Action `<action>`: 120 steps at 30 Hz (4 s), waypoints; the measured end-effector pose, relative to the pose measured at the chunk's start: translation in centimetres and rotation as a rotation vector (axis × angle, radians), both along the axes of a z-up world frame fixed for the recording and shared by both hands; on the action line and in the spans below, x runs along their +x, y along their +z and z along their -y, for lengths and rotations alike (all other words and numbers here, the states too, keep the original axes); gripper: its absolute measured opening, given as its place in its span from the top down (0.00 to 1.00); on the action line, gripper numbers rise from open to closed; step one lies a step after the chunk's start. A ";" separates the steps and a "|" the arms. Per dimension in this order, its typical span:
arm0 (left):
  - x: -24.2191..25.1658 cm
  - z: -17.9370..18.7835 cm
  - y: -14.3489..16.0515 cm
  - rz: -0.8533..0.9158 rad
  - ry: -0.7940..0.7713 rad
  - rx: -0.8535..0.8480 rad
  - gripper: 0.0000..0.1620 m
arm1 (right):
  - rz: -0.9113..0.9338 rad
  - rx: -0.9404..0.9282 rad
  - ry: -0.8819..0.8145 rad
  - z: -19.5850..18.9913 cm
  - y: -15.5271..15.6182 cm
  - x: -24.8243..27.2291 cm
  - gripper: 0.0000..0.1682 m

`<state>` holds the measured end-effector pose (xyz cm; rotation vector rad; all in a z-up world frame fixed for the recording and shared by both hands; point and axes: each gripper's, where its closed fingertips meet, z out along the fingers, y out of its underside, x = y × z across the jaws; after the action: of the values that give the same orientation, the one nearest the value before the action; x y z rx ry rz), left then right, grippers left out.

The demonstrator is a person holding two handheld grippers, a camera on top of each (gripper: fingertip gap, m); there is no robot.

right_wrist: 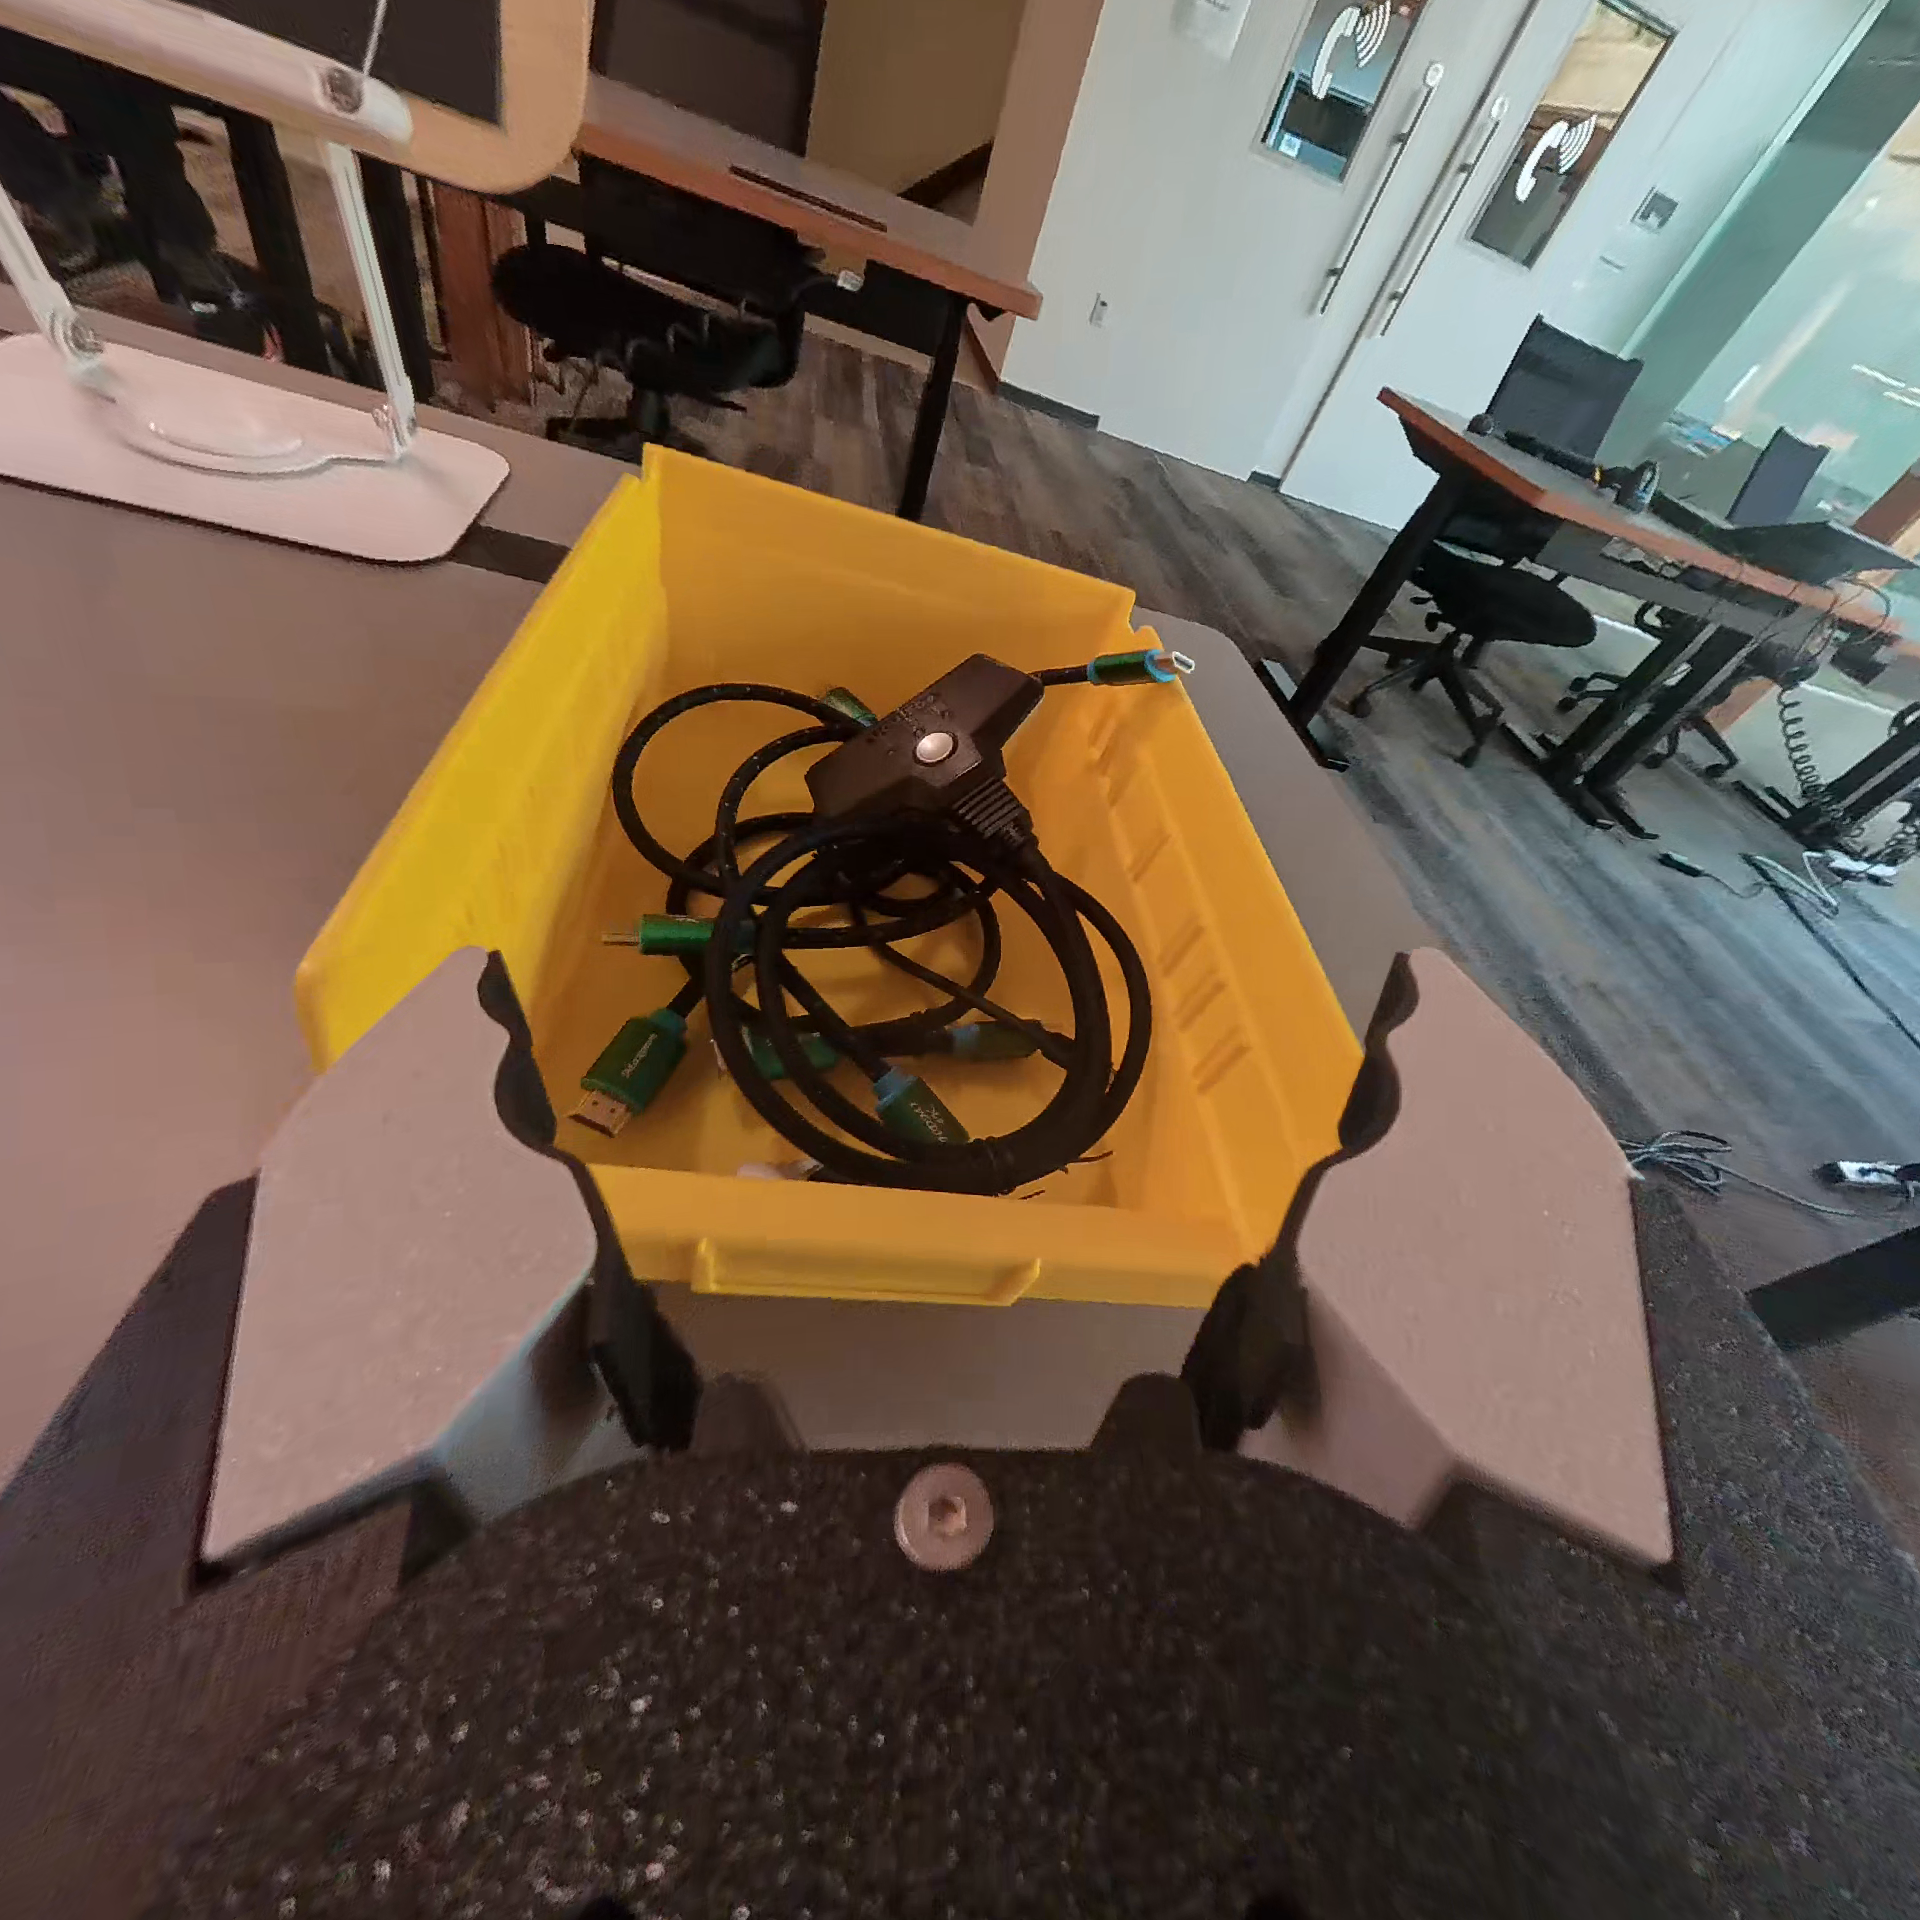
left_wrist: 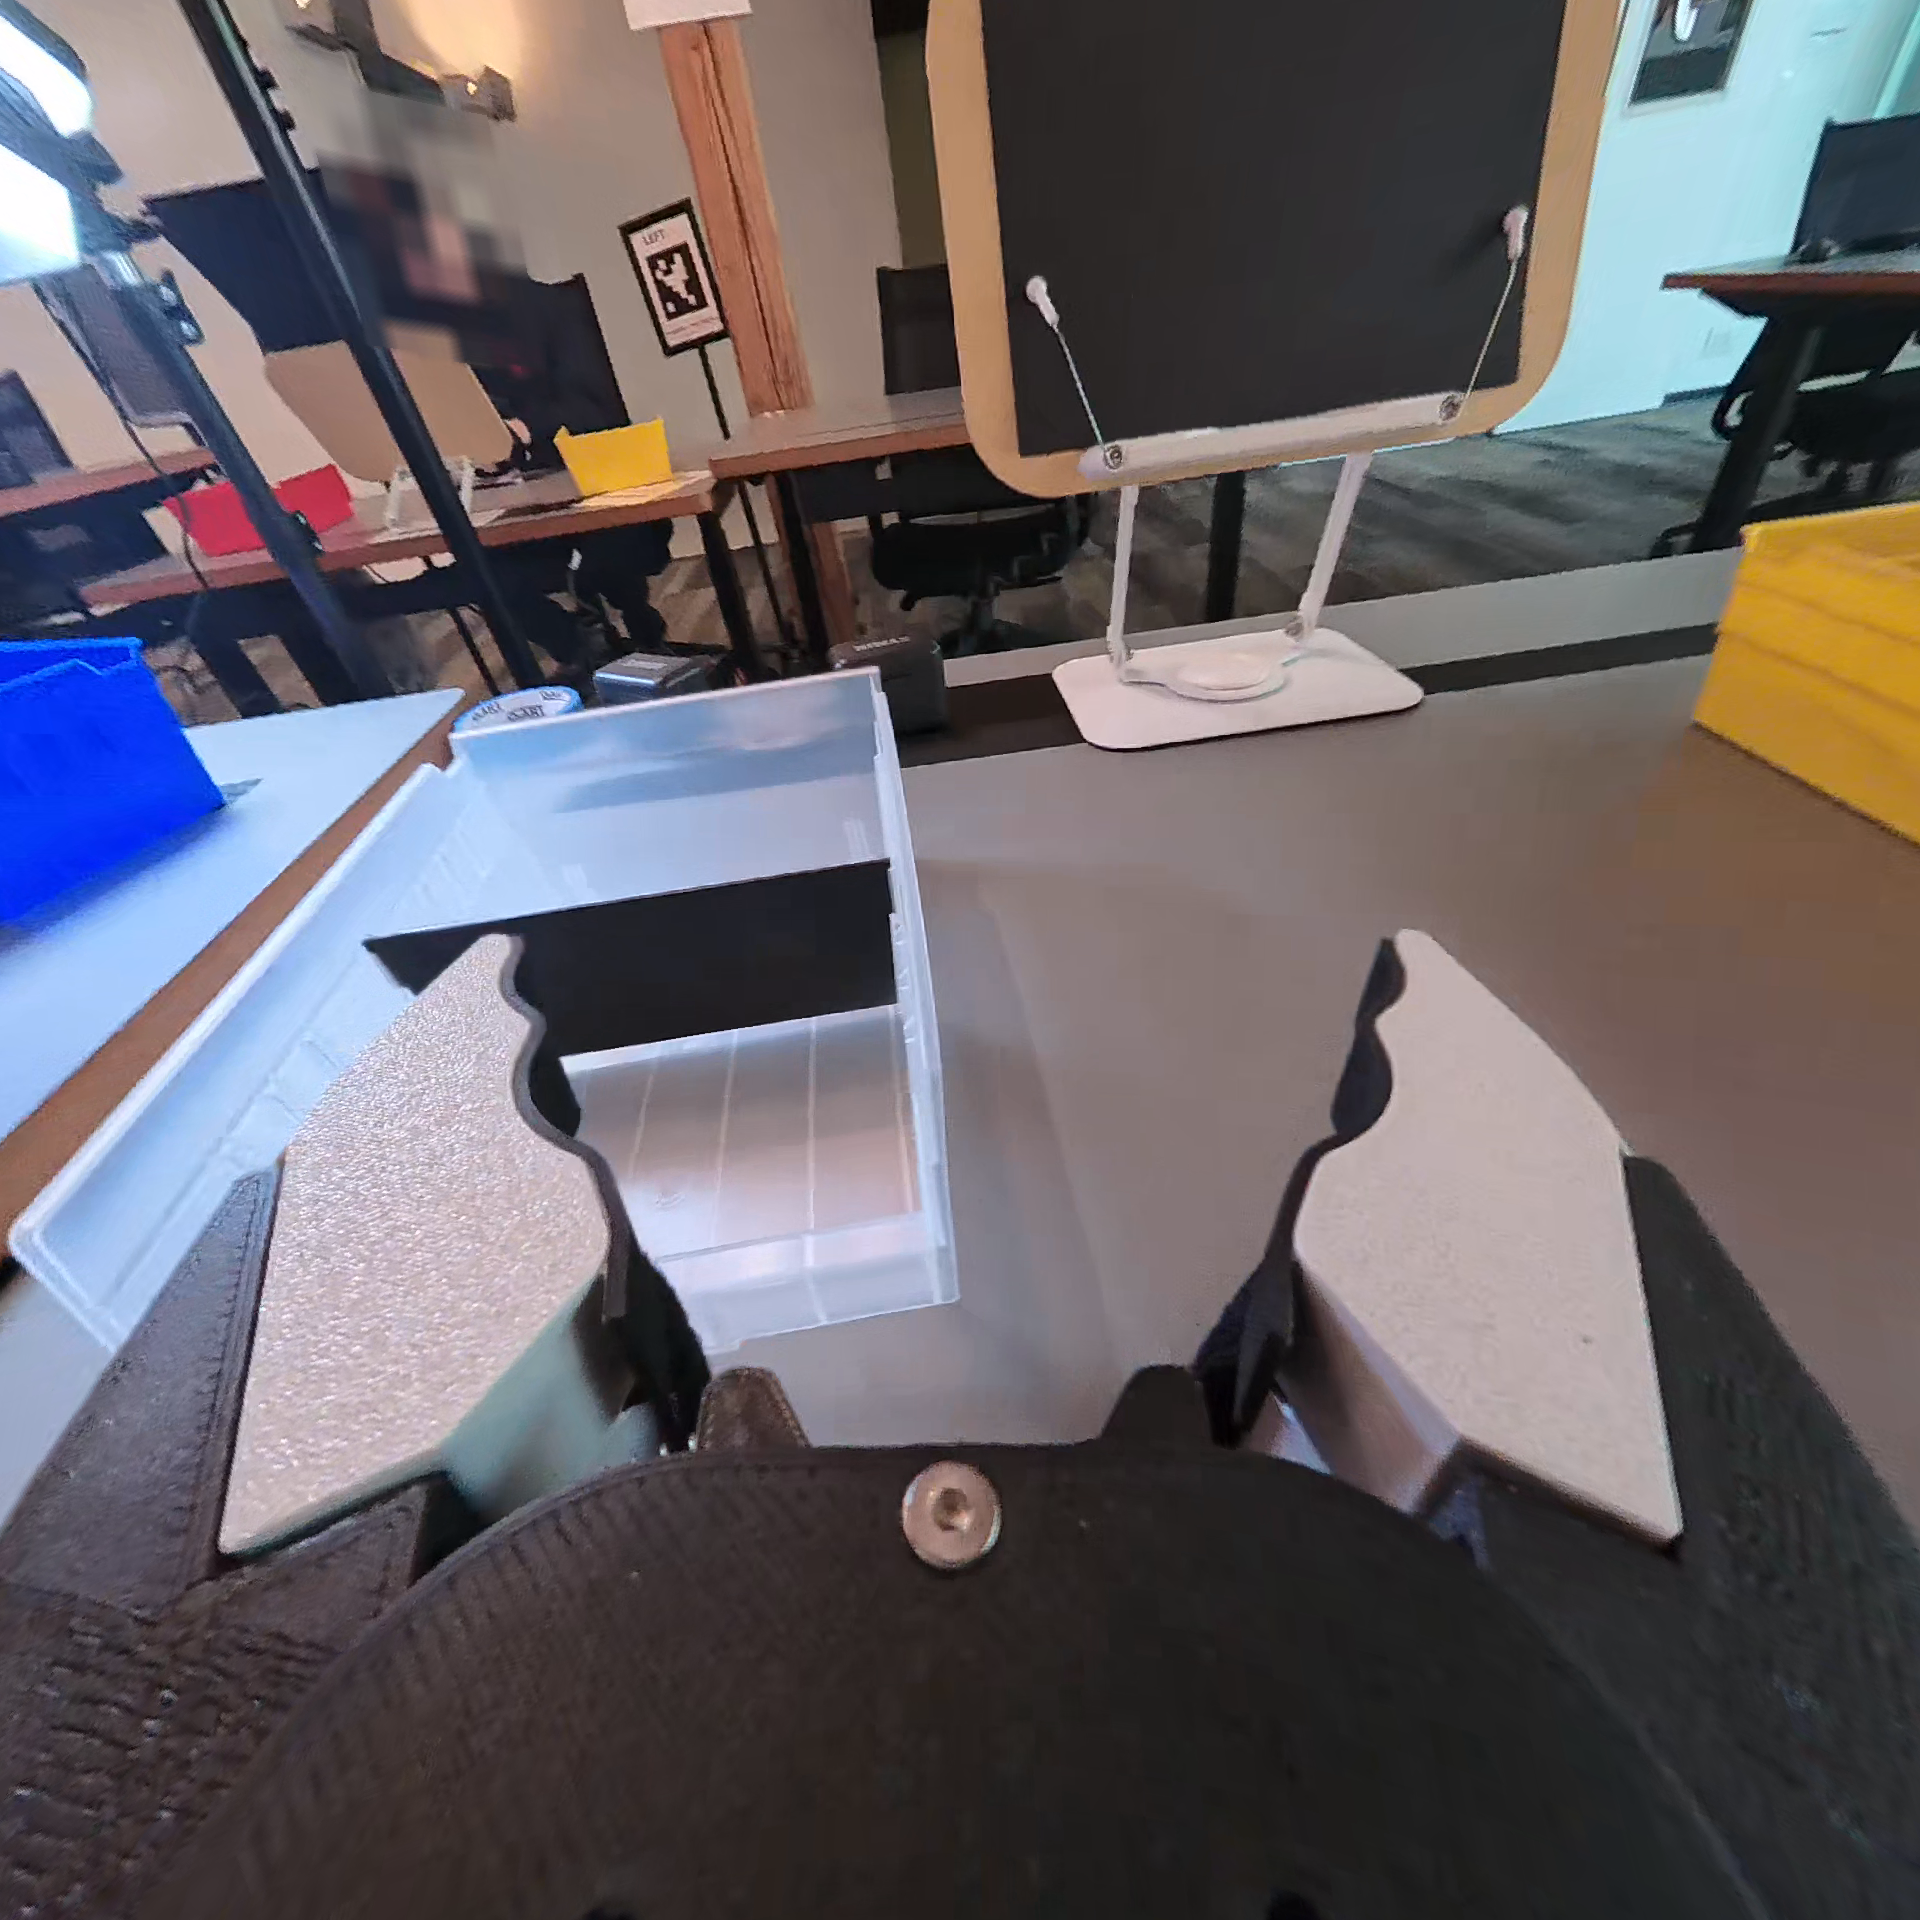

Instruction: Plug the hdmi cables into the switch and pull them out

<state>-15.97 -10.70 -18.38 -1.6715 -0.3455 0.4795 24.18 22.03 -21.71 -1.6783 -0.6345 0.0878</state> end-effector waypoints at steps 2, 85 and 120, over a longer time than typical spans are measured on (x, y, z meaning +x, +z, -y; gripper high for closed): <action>-0.2 0.2 -0.1 0.015 0.019 -0.002 0.13 | -0.003 0.005 0.010 0.5 0.7 -0.1 0.12; -4.0 -2.7 -7.3 -0.032 0.084 -0.164 0.97 | 0.137 -0.091 0.326 3.8 -6.2 -9.4 0.91; -4.8 -4.2 -7.4 -0.056 0.049 -0.180 0.97 | 0.152 -0.038 0.324 3.1 -6.2 -9.8 0.92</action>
<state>-20.79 -6.50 -25.74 -1.8229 -0.3097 0.6078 14.33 18.95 -27.91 -1.6156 -1.0222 0.2067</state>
